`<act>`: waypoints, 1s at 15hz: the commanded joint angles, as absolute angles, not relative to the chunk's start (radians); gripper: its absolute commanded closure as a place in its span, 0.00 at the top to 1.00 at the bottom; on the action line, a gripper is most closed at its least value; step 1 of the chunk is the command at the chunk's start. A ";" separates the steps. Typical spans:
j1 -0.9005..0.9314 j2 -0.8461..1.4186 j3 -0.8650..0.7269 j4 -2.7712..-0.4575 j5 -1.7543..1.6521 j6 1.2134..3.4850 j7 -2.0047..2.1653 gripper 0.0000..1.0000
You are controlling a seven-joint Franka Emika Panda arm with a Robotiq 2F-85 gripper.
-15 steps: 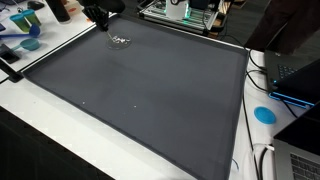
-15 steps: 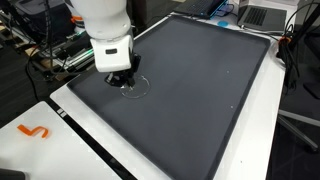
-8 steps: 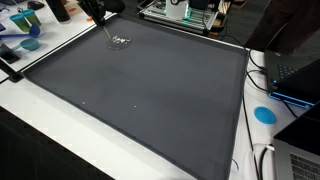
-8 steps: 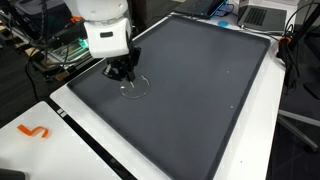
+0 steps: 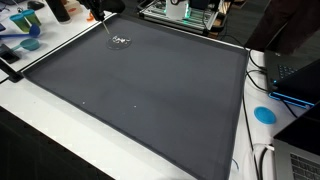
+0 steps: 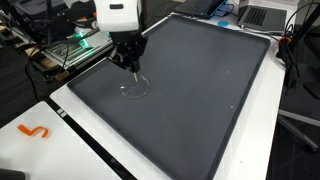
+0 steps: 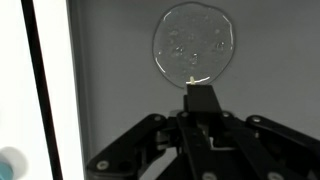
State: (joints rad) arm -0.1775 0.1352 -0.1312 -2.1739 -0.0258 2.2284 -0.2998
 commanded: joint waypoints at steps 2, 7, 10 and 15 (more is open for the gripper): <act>-0.112 0.112 -0.119 -2.204 -0.168 2.237 -0.081 0.04; -0.040 0.140 -0.102 -2.196 -0.378 2.231 0.177 0.04; -0.004 0.162 -0.097 -2.190 -0.492 2.213 0.305 0.04; 0.045 0.210 -0.094 -2.182 -0.634 2.170 0.481 0.04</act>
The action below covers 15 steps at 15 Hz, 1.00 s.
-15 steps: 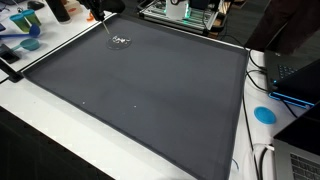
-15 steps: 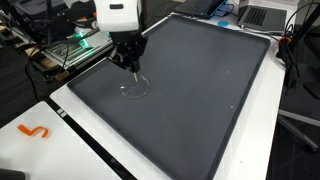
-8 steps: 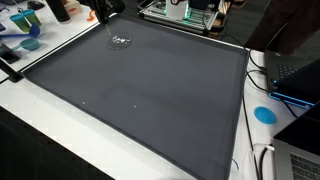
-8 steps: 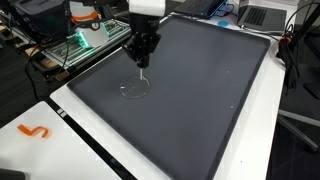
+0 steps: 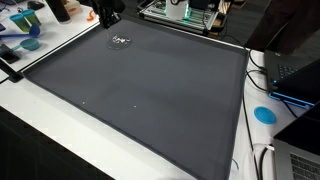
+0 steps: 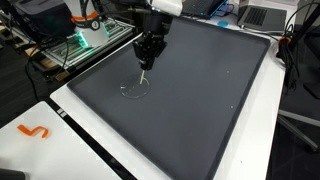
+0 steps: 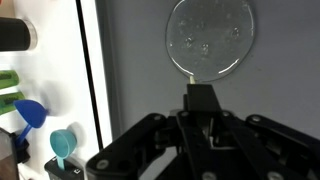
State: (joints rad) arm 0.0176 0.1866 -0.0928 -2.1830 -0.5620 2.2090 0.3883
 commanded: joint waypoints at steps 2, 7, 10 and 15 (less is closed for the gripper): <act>0.060 0.228 -0.092 -2.179 -0.671 2.153 0.539 0.04; 0.092 0.264 -0.085 -2.175 -0.749 2.127 0.663 0.04; 0.106 0.281 -0.079 -2.173 -0.797 2.113 0.730 0.04; 0.119 0.299 -0.060 -2.166 -0.845 2.076 0.787 0.04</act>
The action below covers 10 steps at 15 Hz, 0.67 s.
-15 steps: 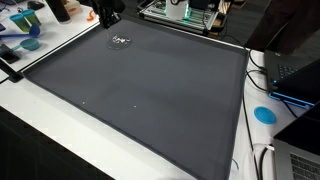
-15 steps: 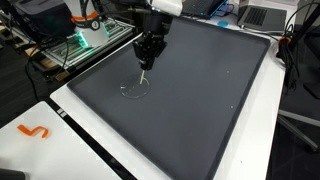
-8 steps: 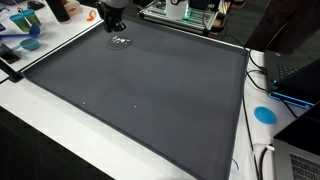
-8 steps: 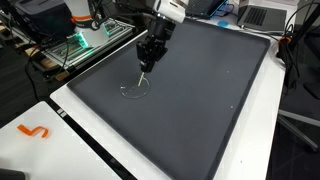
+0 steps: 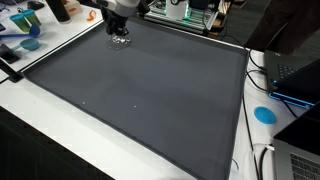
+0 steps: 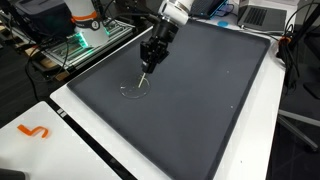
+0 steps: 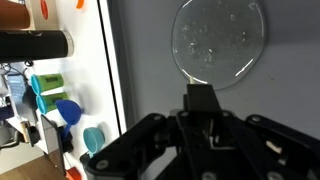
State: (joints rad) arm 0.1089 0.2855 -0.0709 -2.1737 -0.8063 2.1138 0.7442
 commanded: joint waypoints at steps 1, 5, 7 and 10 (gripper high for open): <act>0.121 0.301 -0.056 -2.165 -0.850 2.069 0.791 0.04; 0.123 0.308 -0.038 -2.161 -0.857 2.045 0.780 0.04; 0.120 0.308 -0.032 -2.160 -0.855 2.046 0.766 0.04; 0.116 0.303 -0.027 -2.160 -0.850 2.053 0.752 0.04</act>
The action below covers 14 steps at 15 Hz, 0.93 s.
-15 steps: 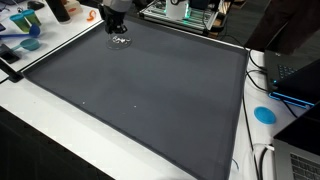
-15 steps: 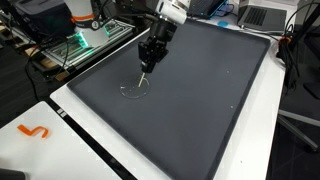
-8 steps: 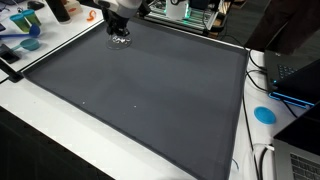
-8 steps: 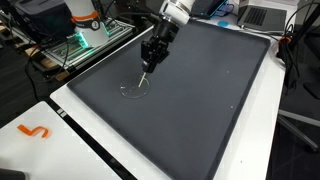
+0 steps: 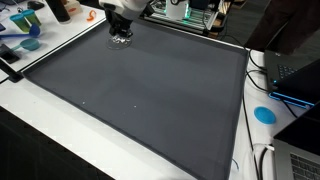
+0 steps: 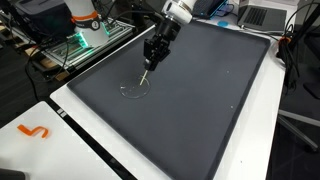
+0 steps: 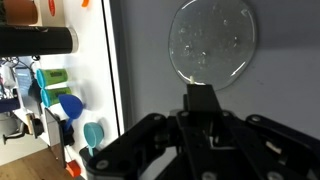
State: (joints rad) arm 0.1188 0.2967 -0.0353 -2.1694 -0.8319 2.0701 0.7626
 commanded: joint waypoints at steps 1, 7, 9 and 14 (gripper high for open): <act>0.116 0.303 -0.027 -2.160 -0.853 2.055 0.748 0.04; 0.110 0.301 -0.025 -2.151 -0.847 2.068 0.710 0.04; 0.106 0.299 -0.025 -2.147 -0.839 2.072 0.691 0.04; 0.096 0.299 -0.024 -2.135 -0.818 2.078 0.642 0.04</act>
State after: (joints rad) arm 0.1129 0.2968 -0.0316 -2.1418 -0.8318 2.0706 0.6833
